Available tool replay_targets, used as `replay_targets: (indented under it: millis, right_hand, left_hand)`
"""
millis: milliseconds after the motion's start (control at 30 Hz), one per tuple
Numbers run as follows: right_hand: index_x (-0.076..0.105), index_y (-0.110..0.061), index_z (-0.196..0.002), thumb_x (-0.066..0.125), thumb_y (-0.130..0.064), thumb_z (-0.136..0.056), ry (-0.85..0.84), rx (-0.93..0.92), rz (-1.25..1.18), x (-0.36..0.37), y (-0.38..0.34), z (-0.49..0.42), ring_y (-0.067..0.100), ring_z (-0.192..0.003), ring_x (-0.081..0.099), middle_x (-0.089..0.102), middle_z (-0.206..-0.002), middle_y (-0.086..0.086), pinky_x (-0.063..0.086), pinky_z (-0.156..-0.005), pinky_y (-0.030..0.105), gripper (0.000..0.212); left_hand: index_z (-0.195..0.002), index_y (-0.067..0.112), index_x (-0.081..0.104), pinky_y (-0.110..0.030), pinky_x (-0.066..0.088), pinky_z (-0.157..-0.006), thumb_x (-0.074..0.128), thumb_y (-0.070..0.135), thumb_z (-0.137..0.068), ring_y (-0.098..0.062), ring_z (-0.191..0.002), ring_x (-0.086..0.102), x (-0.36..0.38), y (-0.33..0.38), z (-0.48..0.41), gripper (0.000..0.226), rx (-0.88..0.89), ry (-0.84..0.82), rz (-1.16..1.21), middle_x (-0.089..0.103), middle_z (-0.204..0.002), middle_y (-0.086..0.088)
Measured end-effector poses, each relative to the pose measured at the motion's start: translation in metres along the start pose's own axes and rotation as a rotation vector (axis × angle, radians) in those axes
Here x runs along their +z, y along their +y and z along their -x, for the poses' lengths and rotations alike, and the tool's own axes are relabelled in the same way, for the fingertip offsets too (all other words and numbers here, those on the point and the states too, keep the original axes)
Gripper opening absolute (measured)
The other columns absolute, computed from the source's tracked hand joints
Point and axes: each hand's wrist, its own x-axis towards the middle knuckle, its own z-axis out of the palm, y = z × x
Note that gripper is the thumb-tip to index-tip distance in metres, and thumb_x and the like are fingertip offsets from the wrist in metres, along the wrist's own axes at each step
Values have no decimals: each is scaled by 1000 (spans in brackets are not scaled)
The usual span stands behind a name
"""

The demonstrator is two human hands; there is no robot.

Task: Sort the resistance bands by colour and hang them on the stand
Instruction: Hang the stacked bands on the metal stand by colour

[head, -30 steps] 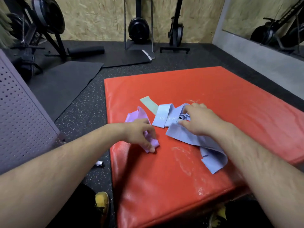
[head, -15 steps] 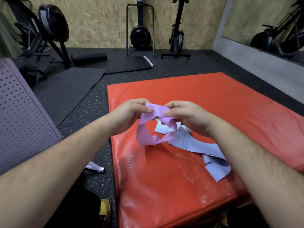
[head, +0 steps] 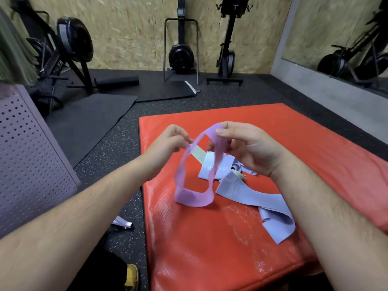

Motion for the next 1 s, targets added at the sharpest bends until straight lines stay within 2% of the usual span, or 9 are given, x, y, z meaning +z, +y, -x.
replay_targets:
  millis: [67, 167, 367, 467, 567, 733, 833, 933, 1000]
  right_hand:
    - [67, -2, -110, 59, -6, -90, 18, -3, 22, 1, -2, -4, 20, -83, 65, 71, -97, 12, 52, -75, 25, 22]
    - [64, -1, -124, 53, 3, -92, 55, -19, 18, 5, -2, -9, 25, -91, 64, 70, -111, 19, 51, -81, 31, 34]
    - [55, -3, -135, 50, 8, -93, 131, -61, -82, 5, -11, -14, 31, -98, 61, 63, -123, 30, 51, -89, 37, 43]
    - [58, -1, -130, 51, 10, -92, 223, -54, -106, 0, -9, -16, 34, -100, 61, 61, -124, 34, 50, -96, 43, 40]
    - [63, 6, -120, 58, 5, -92, 310, 46, -34, -7, -3, -16, 31, -93, 67, 69, -110, 28, 57, -87, 37, 28]
    - [71, -1, -105, 78, -26, -84, 433, 280, 149, -10, 7, -12, 26, -91, 75, 74, -105, 19, 62, -78, 33, 33]
    - [69, -20, -99, 80, -46, -79, 459, 167, 497, -6, 9, -13, 16, -94, 69, 68, -109, 2, 54, -70, 30, 35]
    - [71, -23, -92, 73, -27, -88, 443, -54, 711, 0, 10, -15, 8, -75, 60, 67, -95, -4, 47, -68, 28, 6]
    - [72, -18, -90, 69, -18, -91, 404, -136, 721, 5, 7, -17, 6, -69, 58, 72, -82, -3, 48, -67, 26, 3]
  left_hand:
    - [-98, 12, 53, -21, 41, -75, 56, 5, -88, -3, -80, 57, 9, 2, 2, 12, 124, 123, -42, 60, -89, -1]
    - [-87, 12, 52, -29, 43, -72, 52, 21, -95, -15, -80, 54, 18, 7, 5, 12, 213, 200, 1, 57, -85, -9]
    - [-74, 13, 57, -29, 46, -60, 45, 54, -88, -17, -61, 51, 35, 5, 5, 45, 13, 4, 187, 57, -67, -5]
    - [-81, 12, 61, -32, 50, -69, 68, 35, -85, -20, -71, 56, 34, -4, 7, 25, 52, -9, 44, 61, -76, -9]
    - [-84, 12, 64, -32, 50, -71, 73, 7, -87, -17, -72, 58, 32, -6, 8, 10, 113, 50, -24, 65, -77, -8]
    - [-88, 10, 67, -40, 52, -76, 73, 10, -88, -17, -76, 61, 33, 0, 6, 5, 160, 162, -62, 68, -82, -10]
    - [-88, 14, 69, -32, 48, -75, 75, 16, -87, -11, -77, 59, 35, 4, 7, 6, 197, 192, -112, 67, -81, -3]
    - [-89, 15, 68, -20, 44, -75, 74, 18, -87, -3, -78, 57, 34, 10, 6, 8, 235, 235, -154, 65, -83, 7]
    - [-92, 13, 62, -21, 44, -75, 74, 18, -87, -2, -79, 57, 32, 15, 8, 14, 247, 266, -148, 63, -85, 7]
